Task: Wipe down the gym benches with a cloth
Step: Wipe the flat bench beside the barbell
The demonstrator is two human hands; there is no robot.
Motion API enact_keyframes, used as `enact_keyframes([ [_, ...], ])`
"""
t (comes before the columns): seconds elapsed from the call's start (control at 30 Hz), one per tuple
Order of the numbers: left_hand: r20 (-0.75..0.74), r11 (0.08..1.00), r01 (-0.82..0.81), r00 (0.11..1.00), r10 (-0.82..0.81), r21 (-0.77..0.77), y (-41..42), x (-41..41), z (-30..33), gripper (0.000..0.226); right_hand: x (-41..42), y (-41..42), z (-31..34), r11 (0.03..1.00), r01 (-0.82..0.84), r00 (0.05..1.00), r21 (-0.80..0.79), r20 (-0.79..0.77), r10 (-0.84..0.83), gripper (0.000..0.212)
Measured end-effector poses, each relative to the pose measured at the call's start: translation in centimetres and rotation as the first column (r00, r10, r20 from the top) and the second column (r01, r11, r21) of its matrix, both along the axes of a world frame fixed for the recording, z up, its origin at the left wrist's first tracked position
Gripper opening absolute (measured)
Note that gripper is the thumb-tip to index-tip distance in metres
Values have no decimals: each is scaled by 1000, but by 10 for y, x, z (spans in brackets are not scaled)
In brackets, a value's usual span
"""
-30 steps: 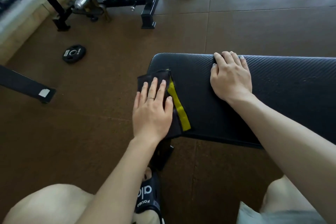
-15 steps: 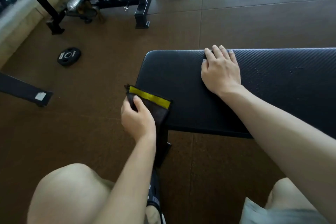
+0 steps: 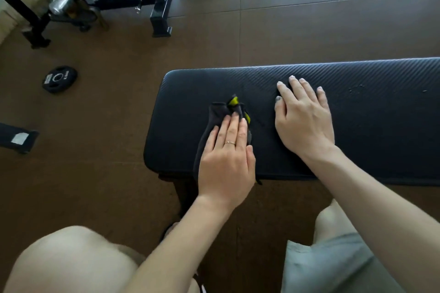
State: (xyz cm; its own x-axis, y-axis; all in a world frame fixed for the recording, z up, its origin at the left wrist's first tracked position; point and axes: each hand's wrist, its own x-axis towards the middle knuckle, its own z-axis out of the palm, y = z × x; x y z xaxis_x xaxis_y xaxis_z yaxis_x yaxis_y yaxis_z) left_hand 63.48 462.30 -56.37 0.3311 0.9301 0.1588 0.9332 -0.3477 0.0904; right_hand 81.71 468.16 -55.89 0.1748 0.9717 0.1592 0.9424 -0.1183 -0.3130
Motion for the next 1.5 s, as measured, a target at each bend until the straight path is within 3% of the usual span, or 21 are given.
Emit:
enact_keyframes([
  [0.07, -49, 985, 128, 990, -134, -113, 23, -3, 10, 60, 0, 3, 0, 1000, 4, 1000, -13, 2, -4, 52],
  [0.17, -18, 955, 163, 985, -173, -246, 64, 4, 22, 58, 2, 0, 1, 999, -18, 1000, -50, 9, 18, 54],
  [0.27, -48, 961, 151, 985, -166, -231, 51, 6, 20, 59, 9, -7, 2, 994, -53, 998, -97, 22, 56, 55],
  [0.37, -71, 938, 257, 957, -280, -234, 5, -7, 18, 59, 18, -14, 2, 989, -88, 994, -116, 53, 95, 56],
  [0.47, -25, 900, 329, 936, -350, -286, 25, -11, 23, 56, 34, -9, 3, 990, -74, 992, -122, 89, 85, 55],
  [0.6, -67, 932, 264, 955, -288, -247, 100, 17, 22, 56, 46, 1, 3, 992, 22, 998, -125, 55, -15, 57],
  [0.77, -48, 949, 142, 986, -161, -281, 164, 53, 22, 55, 43, 2, 2, 994, 29, 999, -105, 41, -25, 56],
  [0.93, -42, 956, 80, 995, -96, -283, 105, 56, 24, 60, 48, -3, 2, 996, 19, 1000, -84, 18, -18, 55],
  [1.1, -56, 943, 128, 987, -152, -306, 36, 47, 20, 62, 48, -8, -1, 998, -2, 1000, -67, 10, 3, 57],
  [1.27, -11, 947, 186, 981, -196, -261, 80, 52, 17, 59, 46, -4, -1, 998, 9, 1000, -56, 23, -8, 58],
  [1.5, 5, 960, 121, 992, -124, -251, 164, 80, 19, 53, 44, 4, -3, 998, 63, 998, 23, 12, -63, 54],
])
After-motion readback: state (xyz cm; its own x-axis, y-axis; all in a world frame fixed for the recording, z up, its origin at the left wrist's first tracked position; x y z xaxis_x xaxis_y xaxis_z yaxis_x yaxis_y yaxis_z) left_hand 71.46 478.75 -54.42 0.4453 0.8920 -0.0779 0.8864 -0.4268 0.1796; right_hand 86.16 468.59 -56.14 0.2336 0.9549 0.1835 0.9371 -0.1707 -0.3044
